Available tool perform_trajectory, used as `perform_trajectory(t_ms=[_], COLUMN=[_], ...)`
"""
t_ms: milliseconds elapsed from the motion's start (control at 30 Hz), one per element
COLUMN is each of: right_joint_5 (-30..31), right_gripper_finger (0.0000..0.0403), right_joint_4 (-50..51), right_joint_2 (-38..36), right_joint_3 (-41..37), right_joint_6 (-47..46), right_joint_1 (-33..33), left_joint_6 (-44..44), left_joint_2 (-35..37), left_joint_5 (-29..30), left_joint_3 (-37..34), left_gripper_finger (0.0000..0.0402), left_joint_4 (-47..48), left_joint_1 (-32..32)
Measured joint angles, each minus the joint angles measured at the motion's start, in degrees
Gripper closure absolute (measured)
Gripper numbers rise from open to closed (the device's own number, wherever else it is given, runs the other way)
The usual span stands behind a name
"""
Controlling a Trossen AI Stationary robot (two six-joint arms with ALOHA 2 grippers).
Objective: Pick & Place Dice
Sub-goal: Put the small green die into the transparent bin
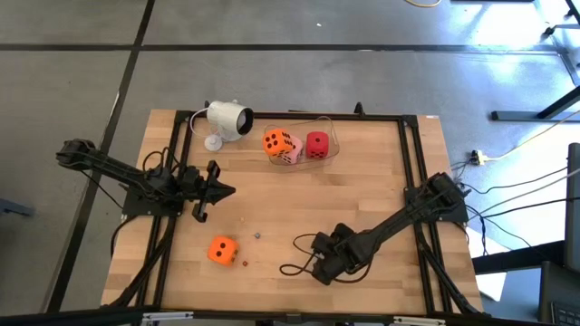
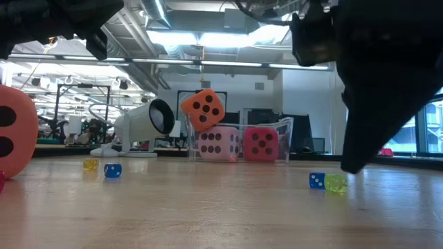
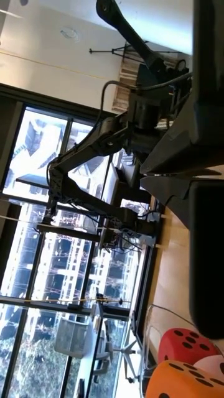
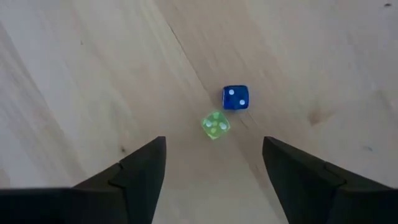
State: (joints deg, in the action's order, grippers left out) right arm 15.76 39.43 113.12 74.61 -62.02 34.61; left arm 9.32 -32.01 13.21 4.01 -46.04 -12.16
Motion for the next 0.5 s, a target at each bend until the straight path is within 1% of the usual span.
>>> perform_trajectory(t_ms=[167,500], right_joint_5=[0.14,0.95], right_gripper_finger=[0.0140,0.0158], right_joint_4=[0.00,0.05], right_joint_2=[1.45,1.62], right_joint_3=[-0.02,-0.02], right_joint_6=[3.78,8.37], right_joint_1=[0.00,-0.17], left_joint_6=[-0.02,-0.02], left_joint_2=[-0.01,-0.02], left_joint_5=[0.00,0.02], left_joint_3=[0.00,0.00], left_gripper_finger=[0.0392,0.0389], left_joint_4=[0.02,0.00], left_joint_1=[0.00,0.00])
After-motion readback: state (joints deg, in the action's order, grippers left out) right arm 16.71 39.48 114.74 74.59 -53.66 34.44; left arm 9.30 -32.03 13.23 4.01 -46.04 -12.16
